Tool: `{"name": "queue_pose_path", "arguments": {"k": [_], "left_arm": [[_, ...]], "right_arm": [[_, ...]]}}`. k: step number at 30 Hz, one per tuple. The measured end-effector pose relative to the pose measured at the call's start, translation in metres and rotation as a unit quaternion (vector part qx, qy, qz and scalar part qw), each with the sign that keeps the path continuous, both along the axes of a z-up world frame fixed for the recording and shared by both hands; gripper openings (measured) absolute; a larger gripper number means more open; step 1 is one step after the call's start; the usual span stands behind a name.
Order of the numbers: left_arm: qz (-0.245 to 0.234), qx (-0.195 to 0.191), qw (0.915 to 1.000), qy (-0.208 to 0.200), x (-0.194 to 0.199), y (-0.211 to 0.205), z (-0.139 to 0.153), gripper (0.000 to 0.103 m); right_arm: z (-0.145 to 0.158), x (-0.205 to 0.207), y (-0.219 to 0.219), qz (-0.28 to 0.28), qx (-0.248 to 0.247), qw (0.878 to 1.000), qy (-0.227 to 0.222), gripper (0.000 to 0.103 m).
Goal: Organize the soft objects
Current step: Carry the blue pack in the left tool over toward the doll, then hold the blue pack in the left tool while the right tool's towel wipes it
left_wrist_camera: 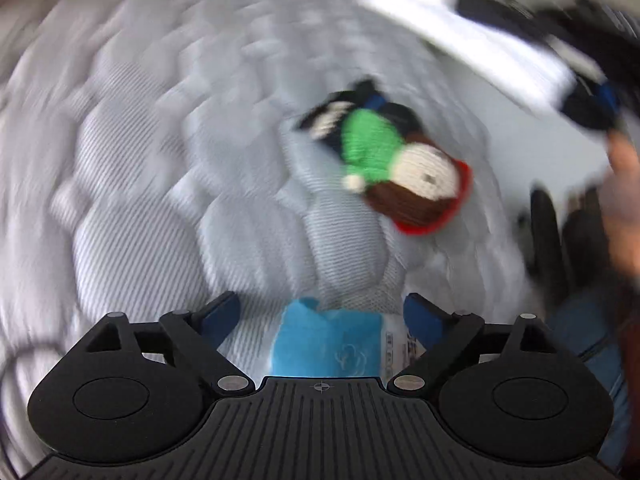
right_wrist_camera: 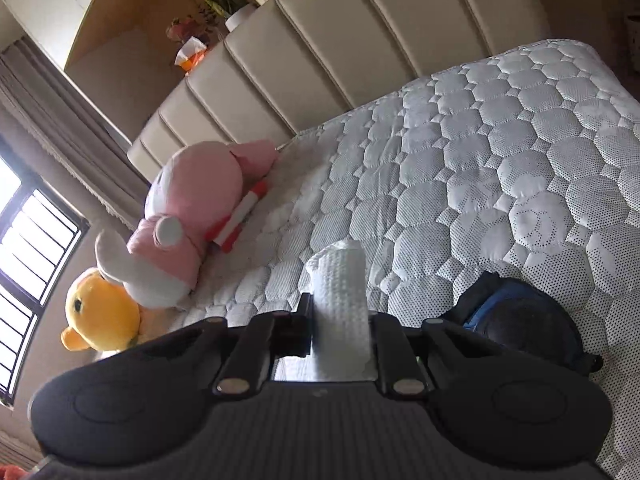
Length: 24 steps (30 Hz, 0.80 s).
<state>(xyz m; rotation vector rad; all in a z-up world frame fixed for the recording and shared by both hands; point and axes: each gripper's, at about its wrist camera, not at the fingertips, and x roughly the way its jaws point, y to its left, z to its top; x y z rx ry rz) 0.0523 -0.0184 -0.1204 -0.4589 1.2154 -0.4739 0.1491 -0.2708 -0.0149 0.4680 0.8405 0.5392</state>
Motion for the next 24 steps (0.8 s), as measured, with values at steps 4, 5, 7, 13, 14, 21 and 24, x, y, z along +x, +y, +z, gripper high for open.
{"name": "queue_pose_path", "arguments": {"k": [4, 5, 7, 13, 14, 21, 24], "left_arm": [[0.118, -0.079, 0.986, 0.088, -0.016, 0.032, 0.01, 0.1], [0.138, -0.103, 0.9781, 0.117, -0.021, 0.037, 0.01, 0.1], [0.15, -0.128, 0.9662, 0.166, -0.028, 0.035, 0.005, 0.101], [0.19, -0.125, 0.9501, 0.213, -0.024, 0.007, -0.037, 0.103], [0.213, -0.139, 0.9431, 0.214, -0.024, 0.008, -0.04, 0.103], [0.144, -0.133, 0.9798, 0.04, -0.004, 0.012, -0.005, 0.042], [0.049, -0.039, 0.9961, -0.063, 0.014, -0.003, 0.012, 0.042]], "right_arm": [[-0.001, 0.001, 0.001, 0.007, 0.003, 1.0, 0.001, 0.015], [-0.001, 0.001, 0.001, 0.01, 0.005, 1.0, 0.001, 0.015], [0.0, 0.0, 0.002, 0.015, 0.008, 1.0, 0.0, 0.015], [0.006, -0.008, 0.001, 0.014, 0.009, 1.0, -0.007, 0.015], [0.006, -0.009, 0.0, 0.011, 0.008, 1.0, -0.008, 0.015], [0.007, -0.009, 0.0, 0.007, 0.0, 1.0, -0.013, 0.015], [0.006, -0.009, 0.002, 0.003, -0.012, 1.0, -0.014, 0.015]]}}
